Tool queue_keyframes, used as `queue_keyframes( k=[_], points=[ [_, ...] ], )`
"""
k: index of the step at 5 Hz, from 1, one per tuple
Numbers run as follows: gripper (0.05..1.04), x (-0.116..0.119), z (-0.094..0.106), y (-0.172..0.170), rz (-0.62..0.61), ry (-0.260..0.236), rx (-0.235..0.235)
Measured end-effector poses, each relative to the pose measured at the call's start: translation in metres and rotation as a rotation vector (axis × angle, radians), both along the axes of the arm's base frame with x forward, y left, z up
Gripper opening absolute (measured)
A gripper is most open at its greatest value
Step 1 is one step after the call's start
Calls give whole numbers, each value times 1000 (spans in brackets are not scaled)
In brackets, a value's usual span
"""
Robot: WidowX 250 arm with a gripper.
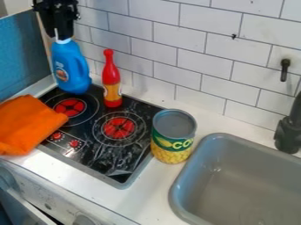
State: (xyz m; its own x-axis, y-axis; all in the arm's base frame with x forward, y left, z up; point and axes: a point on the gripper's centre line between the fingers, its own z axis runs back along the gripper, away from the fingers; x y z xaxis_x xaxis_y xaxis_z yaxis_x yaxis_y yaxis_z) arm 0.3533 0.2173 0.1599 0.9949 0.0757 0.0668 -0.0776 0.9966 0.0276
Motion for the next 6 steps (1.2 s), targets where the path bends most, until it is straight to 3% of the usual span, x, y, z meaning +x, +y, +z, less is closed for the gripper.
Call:
queue_keyframes(
  k=[3,4,5,6],
  points=[
    [412,-11,-14,14,74,24,18],
    [460,-14,-15,12,77,34,11],
    [782,-18,-22,9,85,64,-16],
    [1006,-18,-21,7,96,64,-31]
  ],
)
